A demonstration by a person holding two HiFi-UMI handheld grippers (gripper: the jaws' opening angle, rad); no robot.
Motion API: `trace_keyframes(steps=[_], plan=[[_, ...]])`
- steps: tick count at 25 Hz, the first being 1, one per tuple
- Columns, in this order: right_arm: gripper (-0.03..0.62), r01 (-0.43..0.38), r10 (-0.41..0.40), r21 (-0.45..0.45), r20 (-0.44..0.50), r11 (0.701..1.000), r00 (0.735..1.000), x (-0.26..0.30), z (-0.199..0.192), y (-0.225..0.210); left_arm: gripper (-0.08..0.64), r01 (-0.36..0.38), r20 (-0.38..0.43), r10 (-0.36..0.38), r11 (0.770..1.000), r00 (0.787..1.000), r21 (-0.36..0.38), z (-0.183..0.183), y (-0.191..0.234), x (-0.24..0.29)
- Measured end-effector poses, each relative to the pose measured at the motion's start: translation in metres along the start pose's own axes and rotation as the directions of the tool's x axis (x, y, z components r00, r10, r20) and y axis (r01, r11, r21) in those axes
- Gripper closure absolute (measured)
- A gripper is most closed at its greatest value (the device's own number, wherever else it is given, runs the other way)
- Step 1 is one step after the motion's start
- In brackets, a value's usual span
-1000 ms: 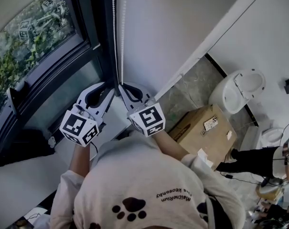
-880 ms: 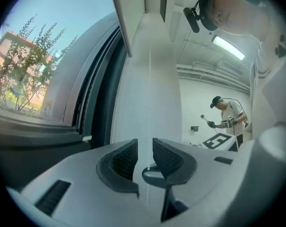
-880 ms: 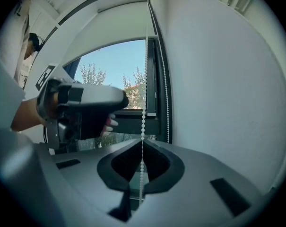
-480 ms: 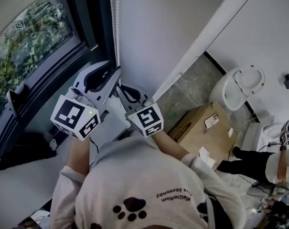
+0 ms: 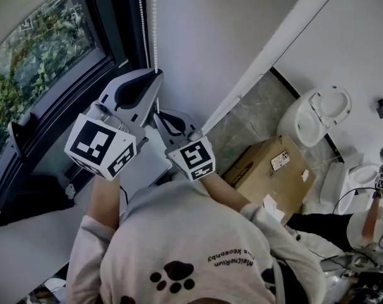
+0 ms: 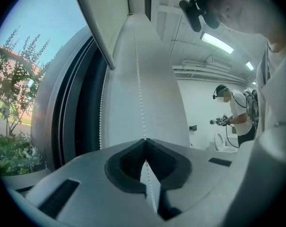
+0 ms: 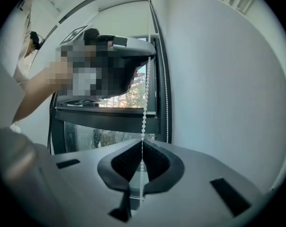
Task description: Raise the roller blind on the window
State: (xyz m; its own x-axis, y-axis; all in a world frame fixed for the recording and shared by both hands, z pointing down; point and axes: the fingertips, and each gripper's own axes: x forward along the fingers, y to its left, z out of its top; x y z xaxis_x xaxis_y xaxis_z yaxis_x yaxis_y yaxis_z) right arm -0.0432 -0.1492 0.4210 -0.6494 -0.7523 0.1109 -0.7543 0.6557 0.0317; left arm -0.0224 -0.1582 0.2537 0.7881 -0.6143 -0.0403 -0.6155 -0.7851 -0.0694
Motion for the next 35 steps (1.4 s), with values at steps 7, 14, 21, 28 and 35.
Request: trace_keyframes(steps=[7, 14, 21, 28, 35], plan=[[0.581, -0.013, 0.013, -0.002, -0.037, 1.0, 0.999, 0.003, -0.017, -0.003, 0.552, -0.037, -0.007, 0.037, 0.999, 0.999, -0.021, -0.017, 0.001, 0.001], [0.581, -0.028, 0.028, 0.002, -0.083, 1.0, 0.996, 0.006, -0.049, -0.005, 0.552, -0.079, -0.028, 0.077, 0.995, 0.997, -0.066, -0.049, 0.004, 0.0], [0.581, -0.049, 0.05, 0.007, -0.122, 0.999, 0.991, 0.006, -0.075, -0.001, 0.552, -0.108, -0.065, 0.102, 0.99, 0.993, -0.094, -0.075, 0.001, -0.001], [0.581, -0.07, 0.071, 0.017, -0.16, 0.997, 0.985, 0.003, -0.101, 0.003, 0.552, -0.13, -0.078, 0.122, 0.985, 0.989, -0.112, -0.102, -0.003, -0.003], [0.581, -0.082, 0.082, 0.005, -0.179, 0.997, 0.98, 0.008, -0.11, 0.006, 0.552, -0.145, -0.081, 0.136, 0.983, 0.987, -0.114, -0.111, -0.002, -0.006]])
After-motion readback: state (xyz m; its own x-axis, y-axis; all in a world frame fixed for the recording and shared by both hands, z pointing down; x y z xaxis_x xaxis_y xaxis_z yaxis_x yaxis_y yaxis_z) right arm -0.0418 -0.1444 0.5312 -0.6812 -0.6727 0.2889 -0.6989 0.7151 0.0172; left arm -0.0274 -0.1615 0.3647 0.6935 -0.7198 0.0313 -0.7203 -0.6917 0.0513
